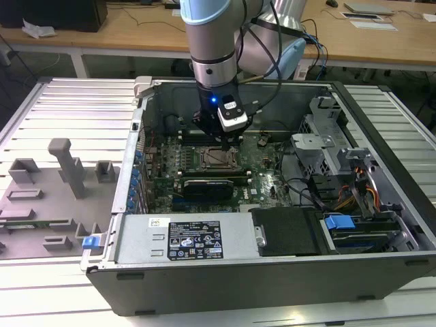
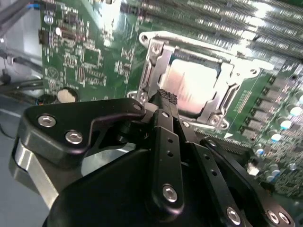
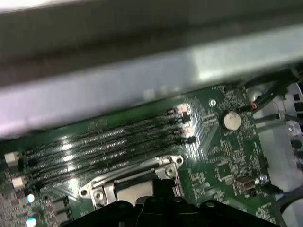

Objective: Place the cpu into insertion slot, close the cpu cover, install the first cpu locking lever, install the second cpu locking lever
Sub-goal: 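Install the first cpu locking lever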

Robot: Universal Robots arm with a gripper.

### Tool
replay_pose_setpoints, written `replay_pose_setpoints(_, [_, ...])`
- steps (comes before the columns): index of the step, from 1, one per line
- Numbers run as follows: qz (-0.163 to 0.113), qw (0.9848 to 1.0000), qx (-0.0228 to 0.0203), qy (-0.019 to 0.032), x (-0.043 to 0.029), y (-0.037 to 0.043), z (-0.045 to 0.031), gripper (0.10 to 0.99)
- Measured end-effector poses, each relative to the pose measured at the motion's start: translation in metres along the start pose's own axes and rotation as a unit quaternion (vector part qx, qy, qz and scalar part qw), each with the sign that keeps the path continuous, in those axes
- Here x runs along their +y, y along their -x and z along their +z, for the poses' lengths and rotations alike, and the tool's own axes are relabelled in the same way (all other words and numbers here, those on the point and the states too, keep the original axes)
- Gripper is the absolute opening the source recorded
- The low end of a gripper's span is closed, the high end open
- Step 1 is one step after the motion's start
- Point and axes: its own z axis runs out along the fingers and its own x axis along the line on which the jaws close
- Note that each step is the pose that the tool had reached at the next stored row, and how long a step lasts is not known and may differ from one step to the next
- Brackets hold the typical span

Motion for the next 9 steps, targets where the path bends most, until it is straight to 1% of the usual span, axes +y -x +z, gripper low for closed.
replay_pose_setpoints(2, [0.0, 1.0, -0.0002, -0.0015, -0.0022, 0.0006, 0.0, 0.106])
replay_pose_setpoints(6, [0.0, 1.0, -0.0002, -0.0018, -0.0024, 0.0007, 0.0, 0.106])
replay_pose_setpoints(7, [0.0, 1.0, 0.0071, -0.0043, -0.0023, 0.001, 0.0001, 0.106])
replay_pose_setpoints(8, [-0.001, 0.9992, 0.0365, -0.0164, -0.0016, 0.0031, 0.0009, 0.106])
replay_pose_setpoints(9, [-0.001, 0.9986, 0.0478, -0.0223, -0.0013, 0.0041, 0.0012, 0.106])
